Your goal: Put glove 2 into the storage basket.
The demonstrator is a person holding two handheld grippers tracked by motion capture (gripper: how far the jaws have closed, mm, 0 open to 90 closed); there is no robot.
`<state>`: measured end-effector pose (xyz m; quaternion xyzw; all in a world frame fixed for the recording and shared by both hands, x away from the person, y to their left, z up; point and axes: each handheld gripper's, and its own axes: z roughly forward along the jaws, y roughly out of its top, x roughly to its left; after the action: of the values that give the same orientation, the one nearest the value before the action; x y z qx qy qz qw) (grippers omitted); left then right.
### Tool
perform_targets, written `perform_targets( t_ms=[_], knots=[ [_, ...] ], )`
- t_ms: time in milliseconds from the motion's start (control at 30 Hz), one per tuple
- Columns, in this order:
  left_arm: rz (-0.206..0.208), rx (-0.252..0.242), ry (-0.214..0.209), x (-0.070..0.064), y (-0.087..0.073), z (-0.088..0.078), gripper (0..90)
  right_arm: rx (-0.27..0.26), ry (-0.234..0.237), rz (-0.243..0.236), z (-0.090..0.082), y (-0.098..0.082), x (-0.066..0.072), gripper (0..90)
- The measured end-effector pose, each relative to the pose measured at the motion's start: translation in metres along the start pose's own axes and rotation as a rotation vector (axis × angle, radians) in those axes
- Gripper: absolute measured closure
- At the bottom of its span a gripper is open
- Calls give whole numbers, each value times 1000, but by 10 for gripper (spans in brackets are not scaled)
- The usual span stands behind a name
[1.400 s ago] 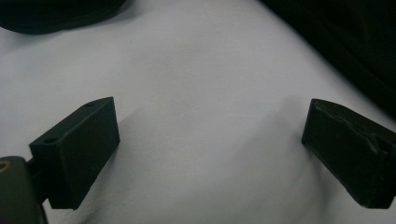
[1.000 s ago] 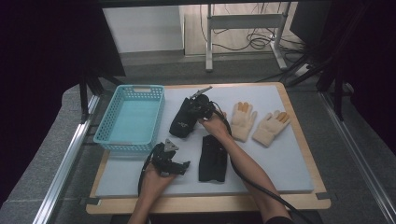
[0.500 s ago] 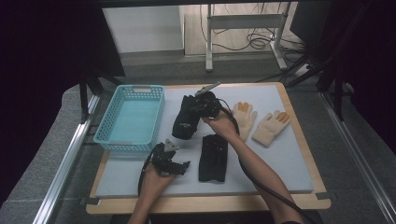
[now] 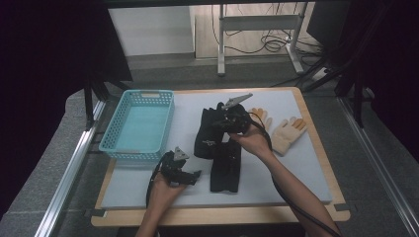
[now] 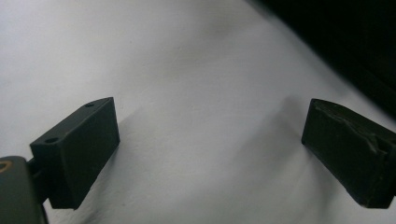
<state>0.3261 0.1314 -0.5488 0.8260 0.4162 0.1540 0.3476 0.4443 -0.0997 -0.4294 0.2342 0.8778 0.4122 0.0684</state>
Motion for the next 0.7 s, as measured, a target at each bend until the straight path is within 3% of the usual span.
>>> perform_targets(
  t_ms=[200, 433, 567, 700],
  knots=[
    [2, 3, 1, 0, 0, 0, 46, 1, 14, 7, -26, -26, 3, 881],
    [-2, -1, 2, 0, 0, 0, 46, 12, 39, -1, -51, -54, 21, 881],
    [-1, -1, 2, 0, 0, 0, 46, 28, 57, -9, -50, -65, 30, 881],
    [-1, -1, 3, 0, 0, 0, 46, 51, 68, 0, -38, -79, 32, 881]
  ],
)
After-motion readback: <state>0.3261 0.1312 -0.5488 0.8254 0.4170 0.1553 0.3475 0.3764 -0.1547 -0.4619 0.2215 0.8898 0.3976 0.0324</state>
